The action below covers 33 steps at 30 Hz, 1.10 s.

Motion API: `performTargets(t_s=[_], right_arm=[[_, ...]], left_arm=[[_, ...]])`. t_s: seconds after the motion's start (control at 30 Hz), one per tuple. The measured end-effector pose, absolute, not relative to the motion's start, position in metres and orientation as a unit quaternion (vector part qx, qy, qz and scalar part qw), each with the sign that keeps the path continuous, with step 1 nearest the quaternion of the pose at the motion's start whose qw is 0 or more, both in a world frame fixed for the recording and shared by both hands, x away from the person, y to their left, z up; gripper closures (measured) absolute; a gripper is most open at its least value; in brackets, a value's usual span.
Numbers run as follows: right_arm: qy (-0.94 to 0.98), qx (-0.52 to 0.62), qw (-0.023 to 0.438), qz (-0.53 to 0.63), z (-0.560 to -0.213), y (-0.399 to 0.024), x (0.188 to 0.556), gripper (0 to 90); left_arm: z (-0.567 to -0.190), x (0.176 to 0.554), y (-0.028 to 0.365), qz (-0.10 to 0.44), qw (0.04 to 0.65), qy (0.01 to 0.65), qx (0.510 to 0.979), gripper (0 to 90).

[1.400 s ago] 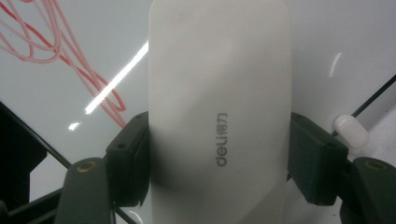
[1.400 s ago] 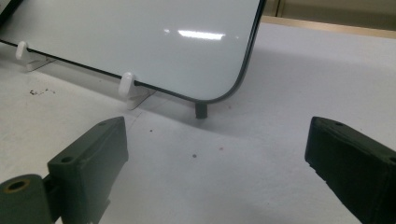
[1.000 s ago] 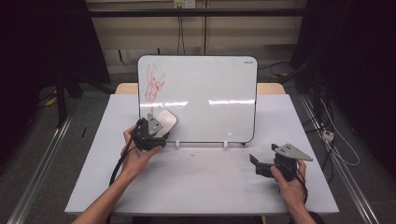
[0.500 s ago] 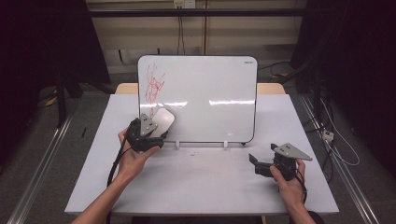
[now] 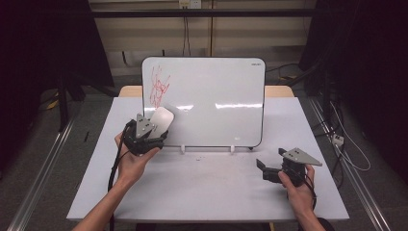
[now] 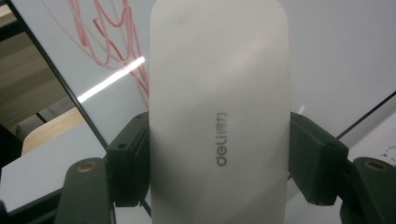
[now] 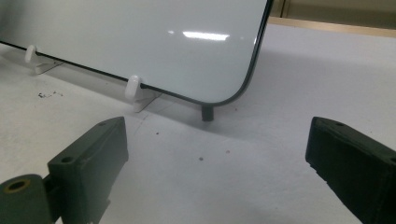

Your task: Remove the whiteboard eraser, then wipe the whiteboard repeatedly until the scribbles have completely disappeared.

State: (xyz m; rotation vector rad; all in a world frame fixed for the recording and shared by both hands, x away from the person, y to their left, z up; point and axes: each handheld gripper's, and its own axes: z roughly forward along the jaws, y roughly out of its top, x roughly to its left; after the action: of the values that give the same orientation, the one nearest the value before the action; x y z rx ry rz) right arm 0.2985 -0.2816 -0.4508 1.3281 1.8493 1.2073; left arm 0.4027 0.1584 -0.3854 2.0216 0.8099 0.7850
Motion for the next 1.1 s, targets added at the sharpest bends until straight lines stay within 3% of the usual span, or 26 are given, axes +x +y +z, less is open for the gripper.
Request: performTargets(t_s=[1.1], right_arm=[[0.691, 0.493, 0.28, 0.447, -0.451, -0.281, 0.299, 5.8]], left_arm=[[-0.347, 0.418, 0.163, 0.348, 0.444, 0.335, 0.755, 31.2]])
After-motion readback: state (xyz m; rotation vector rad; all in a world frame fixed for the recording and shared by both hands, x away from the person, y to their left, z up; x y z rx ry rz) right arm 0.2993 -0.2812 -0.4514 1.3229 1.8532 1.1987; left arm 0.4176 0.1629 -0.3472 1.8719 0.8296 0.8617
